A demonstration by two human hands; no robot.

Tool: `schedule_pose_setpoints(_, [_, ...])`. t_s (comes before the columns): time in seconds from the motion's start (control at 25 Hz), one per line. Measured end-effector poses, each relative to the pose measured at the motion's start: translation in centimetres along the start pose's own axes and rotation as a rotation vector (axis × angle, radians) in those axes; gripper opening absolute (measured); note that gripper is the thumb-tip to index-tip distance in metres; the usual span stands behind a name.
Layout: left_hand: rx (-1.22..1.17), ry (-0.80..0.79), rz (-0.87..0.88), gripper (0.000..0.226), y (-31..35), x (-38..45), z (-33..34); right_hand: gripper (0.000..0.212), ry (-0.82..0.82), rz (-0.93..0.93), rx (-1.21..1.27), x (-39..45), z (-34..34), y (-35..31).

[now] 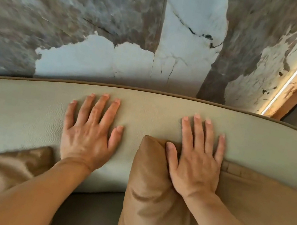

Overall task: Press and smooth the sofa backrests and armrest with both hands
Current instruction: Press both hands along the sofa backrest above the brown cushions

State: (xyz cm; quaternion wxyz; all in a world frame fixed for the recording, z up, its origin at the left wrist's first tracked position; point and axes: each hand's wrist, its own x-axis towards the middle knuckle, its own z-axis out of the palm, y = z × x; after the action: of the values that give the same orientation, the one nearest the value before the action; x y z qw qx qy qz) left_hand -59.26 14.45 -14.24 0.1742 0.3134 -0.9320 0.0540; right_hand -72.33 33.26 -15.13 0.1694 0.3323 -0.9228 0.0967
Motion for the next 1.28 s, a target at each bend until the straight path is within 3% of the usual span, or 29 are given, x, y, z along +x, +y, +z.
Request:
schedule_pose_setpoints(0.2, [-0.021,0.080,0.010,0.061,0.0,0.1,0.1,0.070,0.031,-0.004,-0.009,0.2,-0.1,-0.1])
schedule_pose_setpoints(0.8, [0.014,0.118,0.004,0.061,-0.2,1.7,1.3,0.069,0.084,-0.044,0.000,2.3,1.0,0.4])
schedule_pose_setpoints(1.28, [-0.002,-0.035,-0.010,0.062,0.0,1.8,0.5,0.068,0.084,-0.055,0.006,2.5,1.4,0.5])
